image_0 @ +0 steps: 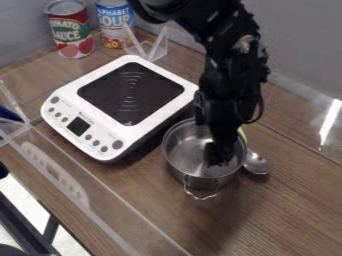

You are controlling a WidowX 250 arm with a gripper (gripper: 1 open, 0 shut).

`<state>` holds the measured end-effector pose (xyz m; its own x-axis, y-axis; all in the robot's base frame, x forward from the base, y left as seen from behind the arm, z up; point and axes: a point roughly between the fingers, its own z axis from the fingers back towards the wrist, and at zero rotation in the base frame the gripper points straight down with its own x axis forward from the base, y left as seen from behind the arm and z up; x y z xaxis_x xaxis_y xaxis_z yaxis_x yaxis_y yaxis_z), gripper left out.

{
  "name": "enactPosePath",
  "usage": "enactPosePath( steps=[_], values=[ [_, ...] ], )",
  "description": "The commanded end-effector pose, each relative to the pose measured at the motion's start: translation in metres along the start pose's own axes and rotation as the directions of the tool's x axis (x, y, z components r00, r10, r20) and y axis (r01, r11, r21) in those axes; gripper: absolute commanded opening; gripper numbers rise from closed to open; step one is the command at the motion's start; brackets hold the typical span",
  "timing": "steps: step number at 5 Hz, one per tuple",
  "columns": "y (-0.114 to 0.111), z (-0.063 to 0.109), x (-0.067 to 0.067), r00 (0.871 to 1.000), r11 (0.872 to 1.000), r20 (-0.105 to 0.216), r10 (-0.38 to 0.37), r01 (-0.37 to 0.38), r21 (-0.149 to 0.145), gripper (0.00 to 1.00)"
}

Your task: Put silver pot on the white and black stove top

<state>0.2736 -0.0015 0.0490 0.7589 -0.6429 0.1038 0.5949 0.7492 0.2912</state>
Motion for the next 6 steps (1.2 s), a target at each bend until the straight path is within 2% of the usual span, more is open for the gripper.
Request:
enactPosePath(
  steps=[1,2,4,5,6],
  values=[
    [0.007,-0.003,0.01,1.0,1.0,0.027,-0.003,0.003,0.025,1.0],
    [0.011,-0.006,0.012,1.0,1.0,0.019,-0.003,0.003,0.028,1.0],
    [0.018,-0.009,0.003,1.0,0.999,0.001,0.019,-0.019,0.025,1.0],
    [0.019,-0.002,0.004,1.0,0.999,-0.006,0.027,-0.027,0.029,1.0],
    [0.024,0.01,0.004,0.999,0.999,-0.016,0.035,-0.034,0.034,0.0]
  ],
)
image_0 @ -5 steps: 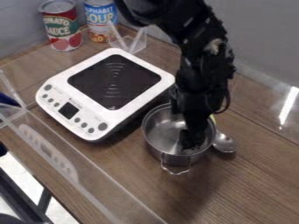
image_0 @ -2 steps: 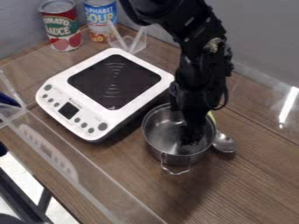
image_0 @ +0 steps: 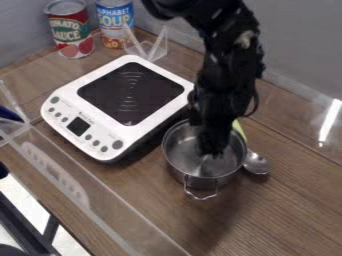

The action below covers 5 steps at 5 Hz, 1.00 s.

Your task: Put silver pot on the white and black stove top

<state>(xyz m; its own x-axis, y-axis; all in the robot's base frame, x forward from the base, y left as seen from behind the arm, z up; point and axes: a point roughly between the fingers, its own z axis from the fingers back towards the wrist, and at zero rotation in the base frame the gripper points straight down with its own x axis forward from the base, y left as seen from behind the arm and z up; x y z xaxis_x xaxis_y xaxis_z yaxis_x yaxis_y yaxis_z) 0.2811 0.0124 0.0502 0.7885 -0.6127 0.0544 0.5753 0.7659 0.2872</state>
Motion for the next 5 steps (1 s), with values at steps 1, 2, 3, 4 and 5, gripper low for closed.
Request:
enactPosePath(
  steps=[1,2,3,4,5],
  values=[
    [0.025,0.042,0.007,0.999,0.998,0.039,0.023,-0.026,0.055,0.0],
    [0.037,0.061,0.003,0.998,0.997,0.051,0.029,-0.033,0.076,0.0],
    [0.044,0.066,-0.004,0.998,0.995,0.057,0.034,-0.039,0.087,0.0],
    [0.043,0.057,-0.002,0.997,0.994,0.048,0.061,-0.065,0.091,1.0],
    [0.039,0.05,0.001,0.996,0.993,0.043,0.077,-0.081,0.087,1.0]
  ],
)
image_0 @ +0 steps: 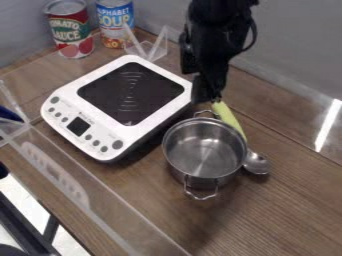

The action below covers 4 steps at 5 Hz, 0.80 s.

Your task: Put silver pot on the white and black stove top

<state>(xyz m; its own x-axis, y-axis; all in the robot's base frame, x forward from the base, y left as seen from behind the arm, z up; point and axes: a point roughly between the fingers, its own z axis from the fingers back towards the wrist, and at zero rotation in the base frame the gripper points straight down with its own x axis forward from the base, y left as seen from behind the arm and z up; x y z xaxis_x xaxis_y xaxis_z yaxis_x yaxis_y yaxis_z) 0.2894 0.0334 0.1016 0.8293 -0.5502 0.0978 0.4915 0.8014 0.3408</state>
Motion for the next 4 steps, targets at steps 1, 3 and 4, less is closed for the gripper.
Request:
enactPosePath(
  steps=[1,3,4],
  values=[
    [-0.003,0.0,0.005,0.999,1.0,0.034,-0.007,0.006,0.014,1.0],
    [-0.018,-0.021,0.008,0.998,1.0,0.055,0.013,-0.012,-0.005,1.0],
    [-0.033,-0.038,0.003,0.998,1.0,0.069,-0.001,0.001,-0.011,1.0]
  ],
)
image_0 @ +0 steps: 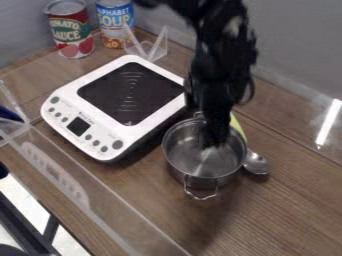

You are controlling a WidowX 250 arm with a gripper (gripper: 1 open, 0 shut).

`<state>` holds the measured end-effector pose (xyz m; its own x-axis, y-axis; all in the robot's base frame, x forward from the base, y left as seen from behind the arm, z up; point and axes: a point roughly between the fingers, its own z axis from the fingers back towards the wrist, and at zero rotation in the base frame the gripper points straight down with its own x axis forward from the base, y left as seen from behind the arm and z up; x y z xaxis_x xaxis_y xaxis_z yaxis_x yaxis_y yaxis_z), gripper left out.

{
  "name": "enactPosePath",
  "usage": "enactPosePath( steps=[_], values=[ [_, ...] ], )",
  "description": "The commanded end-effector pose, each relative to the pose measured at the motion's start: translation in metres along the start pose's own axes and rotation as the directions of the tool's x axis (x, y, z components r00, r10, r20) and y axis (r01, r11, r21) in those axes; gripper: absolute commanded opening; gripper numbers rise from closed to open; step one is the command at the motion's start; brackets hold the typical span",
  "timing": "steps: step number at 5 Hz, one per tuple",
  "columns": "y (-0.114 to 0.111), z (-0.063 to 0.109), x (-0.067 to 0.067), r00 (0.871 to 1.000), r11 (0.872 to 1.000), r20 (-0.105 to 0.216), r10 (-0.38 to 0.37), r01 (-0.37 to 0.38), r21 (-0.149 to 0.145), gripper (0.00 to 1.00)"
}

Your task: Put silver pot on the white and black stove top

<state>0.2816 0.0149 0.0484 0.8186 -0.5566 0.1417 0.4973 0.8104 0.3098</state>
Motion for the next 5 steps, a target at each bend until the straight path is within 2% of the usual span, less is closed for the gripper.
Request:
enactPosePath(
  steps=[1,2,3,4,5],
  values=[
    [-0.006,-0.003,0.002,0.999,0.999,0.026,-0.024,0.023,0.025,1.0],
    [0.015,0.024,0.006,1.0,0.999,0.019,-0.003,0.002,0.047,0.0],
    [0.048,0.062,0.01,0.999,0.996,0.007,0.043,-0.044,0.082,0.0],
    [0.076,0.073,0.007,0.994,0.989,0.002,0.11,-0.109,0.104,0.0],
    [0.064,0.073,0.012,0.993,0.989,0.004,0.115,-0.115,0.095,1.0]
  ],
)
